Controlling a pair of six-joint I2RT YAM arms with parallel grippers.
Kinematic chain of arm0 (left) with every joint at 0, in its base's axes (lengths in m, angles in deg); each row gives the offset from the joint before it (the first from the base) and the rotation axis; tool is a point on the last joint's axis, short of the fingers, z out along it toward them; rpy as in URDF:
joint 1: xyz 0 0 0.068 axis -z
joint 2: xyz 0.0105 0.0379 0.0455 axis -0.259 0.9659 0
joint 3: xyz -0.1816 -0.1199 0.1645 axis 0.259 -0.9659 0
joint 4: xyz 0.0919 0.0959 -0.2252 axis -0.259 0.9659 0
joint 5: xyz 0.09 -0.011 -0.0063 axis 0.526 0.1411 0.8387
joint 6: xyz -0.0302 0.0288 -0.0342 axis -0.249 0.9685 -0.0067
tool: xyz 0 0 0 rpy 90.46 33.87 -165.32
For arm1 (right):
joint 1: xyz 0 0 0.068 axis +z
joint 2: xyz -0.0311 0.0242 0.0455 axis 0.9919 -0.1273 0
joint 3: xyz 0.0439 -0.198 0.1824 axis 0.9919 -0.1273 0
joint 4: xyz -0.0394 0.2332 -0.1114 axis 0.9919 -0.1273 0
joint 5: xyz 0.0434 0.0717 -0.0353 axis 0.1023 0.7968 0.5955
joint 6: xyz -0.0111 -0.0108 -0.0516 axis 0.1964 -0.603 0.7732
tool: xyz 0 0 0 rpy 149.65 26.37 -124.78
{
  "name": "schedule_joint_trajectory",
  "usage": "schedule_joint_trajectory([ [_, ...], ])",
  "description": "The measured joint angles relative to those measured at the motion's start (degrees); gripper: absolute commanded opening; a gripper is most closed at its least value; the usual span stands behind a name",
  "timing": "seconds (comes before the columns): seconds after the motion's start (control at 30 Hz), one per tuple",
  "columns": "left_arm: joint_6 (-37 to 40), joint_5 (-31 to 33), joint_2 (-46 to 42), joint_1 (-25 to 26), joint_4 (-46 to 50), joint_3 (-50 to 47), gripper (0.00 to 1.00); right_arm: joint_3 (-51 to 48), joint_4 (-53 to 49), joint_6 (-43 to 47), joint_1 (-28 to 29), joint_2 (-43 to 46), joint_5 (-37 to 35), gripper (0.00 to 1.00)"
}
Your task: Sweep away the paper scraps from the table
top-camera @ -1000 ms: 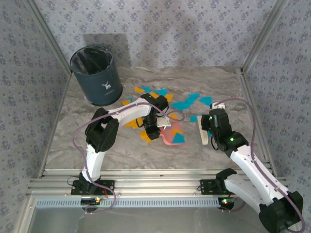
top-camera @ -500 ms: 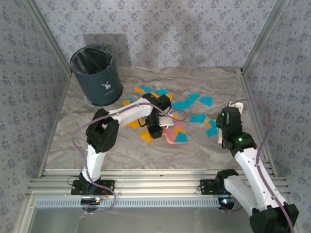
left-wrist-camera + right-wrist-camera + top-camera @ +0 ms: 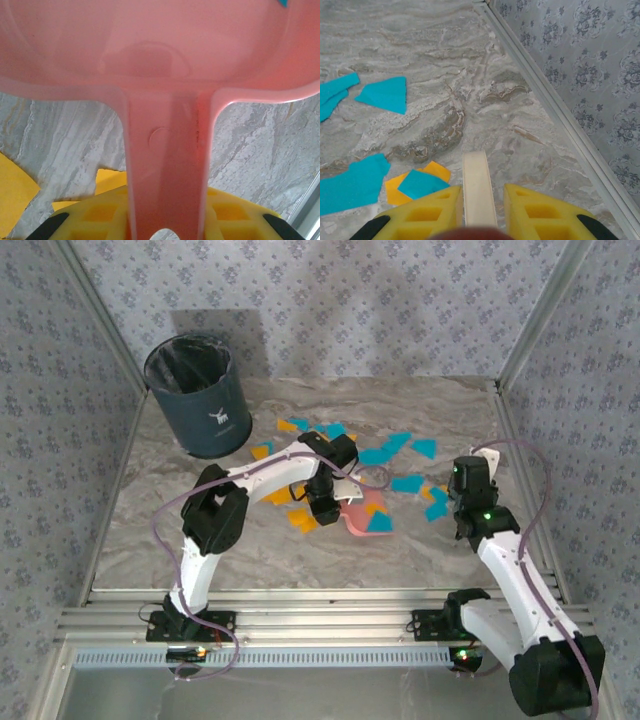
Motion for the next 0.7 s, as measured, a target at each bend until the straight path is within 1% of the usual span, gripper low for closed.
schedule_joint_trajectory([
  [0.17,-0.02,0.00,0.09,-0.02,0.00,0.00,0.00,0.00,1.90,1.51,0.00,-1.86,1.70,0.00],
  [0.4,-0.44,0.00,0.09,0.00,0.00,0.00,0.00,0.00,4.48,3.41,0.20,-4.37,5.86,0.00],
  [0.7,-0.68,0.02,0.09,0.00,0.00,-0.02,0.00,0.00,5.55,5.05,4.11,-6.12,8.11,0.00],
])
